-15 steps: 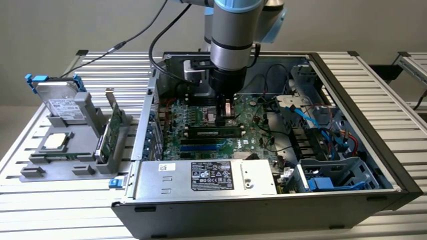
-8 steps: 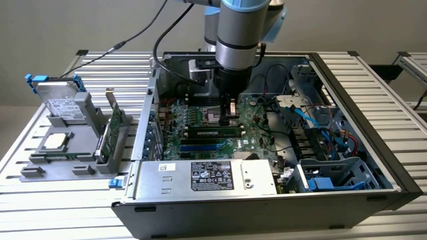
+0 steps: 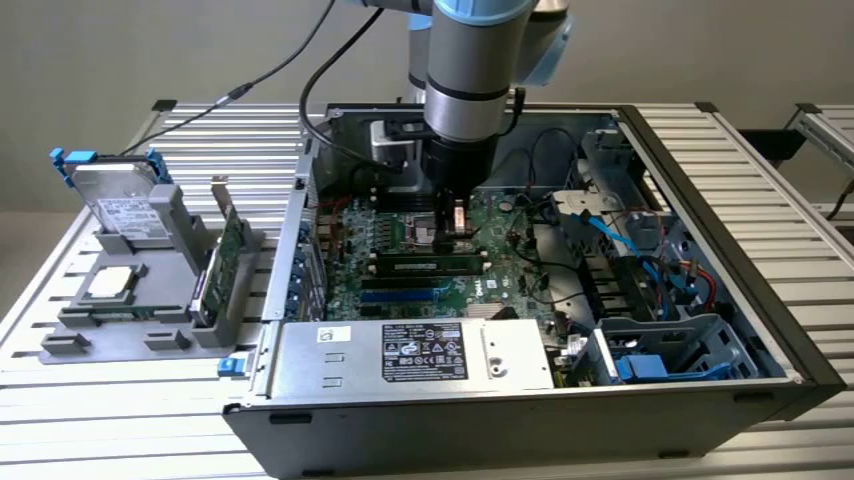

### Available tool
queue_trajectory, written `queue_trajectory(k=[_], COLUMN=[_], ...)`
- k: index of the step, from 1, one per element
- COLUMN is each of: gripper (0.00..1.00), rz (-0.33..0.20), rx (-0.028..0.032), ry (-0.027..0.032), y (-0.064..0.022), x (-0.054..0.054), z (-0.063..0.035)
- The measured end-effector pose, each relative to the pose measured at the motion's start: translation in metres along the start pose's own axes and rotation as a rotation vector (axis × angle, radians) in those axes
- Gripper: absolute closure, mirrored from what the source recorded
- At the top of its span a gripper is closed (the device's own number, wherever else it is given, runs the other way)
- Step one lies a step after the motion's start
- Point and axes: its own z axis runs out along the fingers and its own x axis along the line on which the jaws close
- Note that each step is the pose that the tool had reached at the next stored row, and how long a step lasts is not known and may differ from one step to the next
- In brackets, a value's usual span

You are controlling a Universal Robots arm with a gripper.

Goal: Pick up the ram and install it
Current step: 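Press down the ram until it locks into place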

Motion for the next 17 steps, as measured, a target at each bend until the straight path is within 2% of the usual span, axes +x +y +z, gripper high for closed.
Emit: queue_trajectory(k=[17], gripper=[0.9], rz=[0.0], rx=[-0.0003], ry=[0.0009], y=[-0.0001], x=[0.0001], z=[0.0098])
